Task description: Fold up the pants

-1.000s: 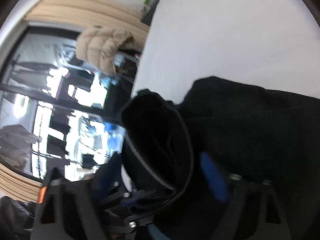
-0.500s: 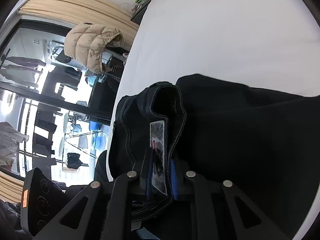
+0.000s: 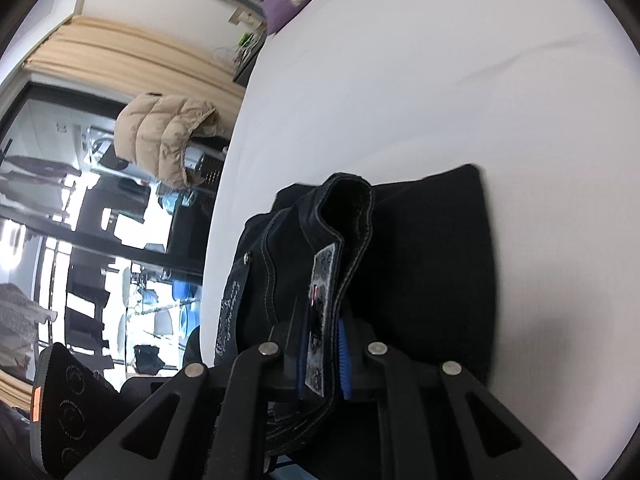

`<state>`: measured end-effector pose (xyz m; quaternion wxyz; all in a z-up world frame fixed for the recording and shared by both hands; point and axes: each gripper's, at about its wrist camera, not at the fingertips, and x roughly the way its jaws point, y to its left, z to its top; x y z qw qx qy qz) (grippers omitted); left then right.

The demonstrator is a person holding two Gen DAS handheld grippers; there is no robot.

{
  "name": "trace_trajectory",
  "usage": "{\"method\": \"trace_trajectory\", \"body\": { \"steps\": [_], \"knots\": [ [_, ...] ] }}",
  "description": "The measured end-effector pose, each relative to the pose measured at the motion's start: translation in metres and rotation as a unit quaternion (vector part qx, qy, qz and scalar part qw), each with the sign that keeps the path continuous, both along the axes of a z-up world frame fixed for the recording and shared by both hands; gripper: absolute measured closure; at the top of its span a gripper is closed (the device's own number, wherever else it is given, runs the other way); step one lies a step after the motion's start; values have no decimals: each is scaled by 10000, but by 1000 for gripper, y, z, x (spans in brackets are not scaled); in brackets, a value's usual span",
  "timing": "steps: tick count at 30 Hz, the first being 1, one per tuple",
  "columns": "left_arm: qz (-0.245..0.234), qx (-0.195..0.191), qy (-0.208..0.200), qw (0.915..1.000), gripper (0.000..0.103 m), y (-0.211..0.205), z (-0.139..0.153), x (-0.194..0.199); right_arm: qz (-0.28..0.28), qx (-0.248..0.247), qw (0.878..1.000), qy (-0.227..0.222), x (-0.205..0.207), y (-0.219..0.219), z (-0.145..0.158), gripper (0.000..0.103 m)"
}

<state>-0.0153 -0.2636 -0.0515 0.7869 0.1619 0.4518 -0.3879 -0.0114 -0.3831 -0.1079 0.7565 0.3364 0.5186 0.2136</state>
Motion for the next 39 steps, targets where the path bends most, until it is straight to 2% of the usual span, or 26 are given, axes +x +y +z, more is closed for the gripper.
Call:
{"method": "trace_trajectory", "body": {
  "steps": [10,12,18,20,22,25,28,31,32,35,39],
  "knots": [
    [-287,67,36,9996,88,-33,1,11,-285,79,9996,44,-12,-32,-11,89],
    [-335,56,24,9994,88,-48,-7,11,-335,66,9994,43,-13,-39,-11,89],
    [-415,10,86,9991,88,-55,-23,13,-466,36,9989,87,-21,-52,-18,89],
    [-451,97,163,9988,88,-53,-32,14,-379,-21,9992,117,-23,-51,-27,86],
    [-391,-34,406,9984,85,-43,-35,19,-436,118,9988,195,-25,-53,-36,83],
    [-367,-371,755,9958,82,-24,-25,28,-617,510,9967,97,-33,-64,-40,67],
    [-218,-887,1075,9900,77,15,-7,37,-847,351,9958,-15,-44,-71,-29,55],
    [-20,-1131,1084,9877,77,45,3,47,-1003,306,9944,-89,-53,-77,-13,58],
    [92,-1221,1082,9866,77,57,4,52,-929,303,9949,-245,-57,-74,-2,63],
    [319,-1377,1154,9832,77,77,3,66,-591,401,9962,-508,-59,-56,15,68],
    [639,-1367,1241,9807,77,97,-21,89,-244,347,9988,-230,-58,-33,-2,69]
  ]
}}
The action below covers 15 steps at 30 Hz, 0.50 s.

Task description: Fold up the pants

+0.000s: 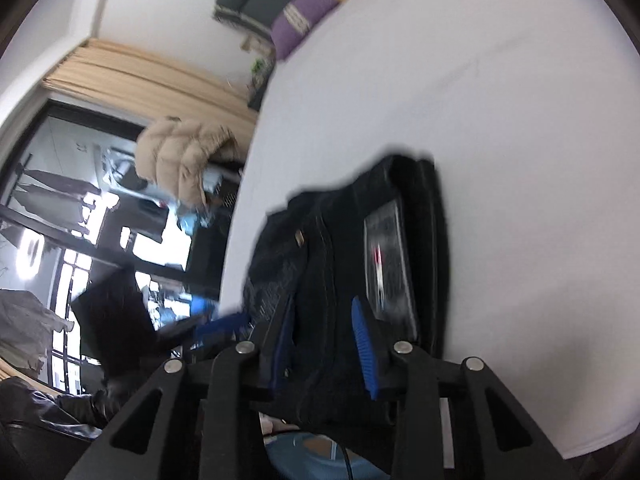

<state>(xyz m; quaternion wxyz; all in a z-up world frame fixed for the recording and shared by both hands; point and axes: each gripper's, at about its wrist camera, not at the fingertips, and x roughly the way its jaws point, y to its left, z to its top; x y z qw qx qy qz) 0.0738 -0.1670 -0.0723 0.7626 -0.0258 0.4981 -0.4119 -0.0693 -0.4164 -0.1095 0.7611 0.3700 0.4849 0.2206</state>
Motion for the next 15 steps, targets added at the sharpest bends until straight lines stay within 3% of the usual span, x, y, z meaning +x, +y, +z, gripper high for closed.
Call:
{"method": "trace_trajectory", "body": {
  "steps": [2,4,5,9,15],
  "knots": [
    [243,101,151,9995,77,11,-17,16,-18,-3,9998,189,-5,3,-14,71],
    [394,-47,482,9981,77,23,-36,26,-105,91,9997,205,-16,1,-23,81],
    [435,-103,521,9976,77,30,-43,27,-141,116,9996,203,-21,0,-24,81],
    [318,-92,277,9991,77,38,-49,12,-384,305,9987,103,-40,-11,-31,82],
    [-247,73,-180,9995,77,46,-43,-30,-611,449,9971,22,-58,-16,-37,91]
  ]
}}
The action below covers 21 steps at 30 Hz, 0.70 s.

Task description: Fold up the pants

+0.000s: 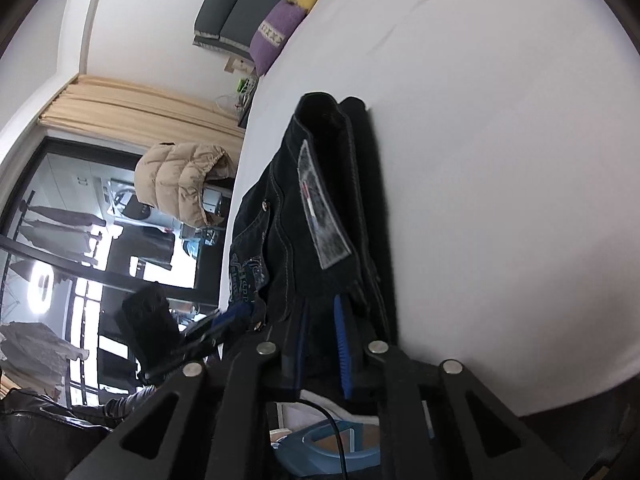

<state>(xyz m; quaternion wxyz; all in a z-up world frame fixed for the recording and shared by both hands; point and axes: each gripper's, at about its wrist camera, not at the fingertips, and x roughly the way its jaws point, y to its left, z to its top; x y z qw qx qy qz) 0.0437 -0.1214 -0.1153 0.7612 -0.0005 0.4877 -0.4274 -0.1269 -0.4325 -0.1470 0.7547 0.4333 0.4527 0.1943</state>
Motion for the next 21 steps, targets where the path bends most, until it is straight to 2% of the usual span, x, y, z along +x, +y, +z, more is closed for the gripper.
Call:
{"method": "trace_trajectory", "body": {
  "steps": [2,7,9,12,14,15,16,19,21],
  "knots": [
    [-172,-81,-64,9998,77,8,6,-10,-43,4,10000,7,-2,0,-1,94],
    [-421,-354,26,9985,76,17,23,-12,-80,-137,9999,18,-3,3,8,93],
    [-326,-441,-63,9985,76,15,29,1,-114,-148,9997,-130,-6,1,17,87],
    [53,-825,20,9966,76,6,33,42,-137,-14,9989,-437,-3,1,31,78],
    [310,-1131,313,9926,73,4,24,75,-68,85,9982,-587,9,4,39,65],
    [432,-1204,596,9900,64,4,13,93,-26,106,9981,-612,15,6,41,63],
    [578,-1205,748,9882,59,6,4,103,24,136,9979,-635,21,8,41,60],
    [704,-1562,1289,9768,59,15,-26,124,110,169,9982,-564,43,11,35,59],
    [689,-1790,1446,9707,59,22,-37,125,93,225,9987,-457,55,9,27,59]
  ]
}}
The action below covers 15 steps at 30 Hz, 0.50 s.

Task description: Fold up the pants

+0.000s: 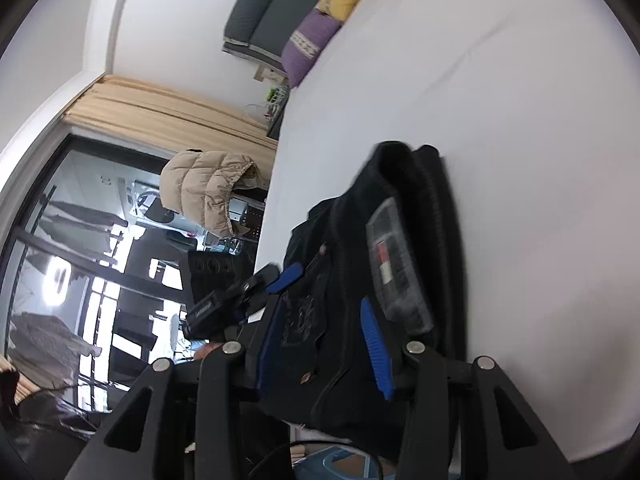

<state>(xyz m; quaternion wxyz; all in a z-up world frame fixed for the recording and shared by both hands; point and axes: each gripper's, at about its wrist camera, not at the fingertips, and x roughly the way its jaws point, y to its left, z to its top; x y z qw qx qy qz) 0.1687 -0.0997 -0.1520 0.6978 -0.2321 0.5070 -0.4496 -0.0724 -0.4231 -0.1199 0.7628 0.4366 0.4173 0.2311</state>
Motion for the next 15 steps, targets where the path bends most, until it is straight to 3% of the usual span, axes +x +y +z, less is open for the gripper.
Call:
{"method": "trace_trajectory", "body": {
  "steps": [3,5,7,8,9,12,15],
  "knots": [
    [-82,-230,99,9997,59,7,-13,-3,-59,74,10000,8,7,-6,-3,55],
    [66,-383,235,9990,58,16,-11,-5,-190,90,9998,11,9,-16,-2,43],
    [149,-303,22,9994,46,26,5,-15,-355,59,9993,-45,8,-29,3,34],
    [177,-300,-76,9994,29,30,10,-18,-415,29,9991,-79,6,-36,6,27],
    [273,-233,-193,9992,17,37,17,-24,-474,-54,9988,-65,6,-42,8,23],
    [480,-211,-213,9984,6,53,24,-31,-461,-265,9985,140,9,-54,7,20],
    [583,1,132,9982,6,53,6,-25,-98,-299,9986,426,21,-49,-6,20]
  ]
}}
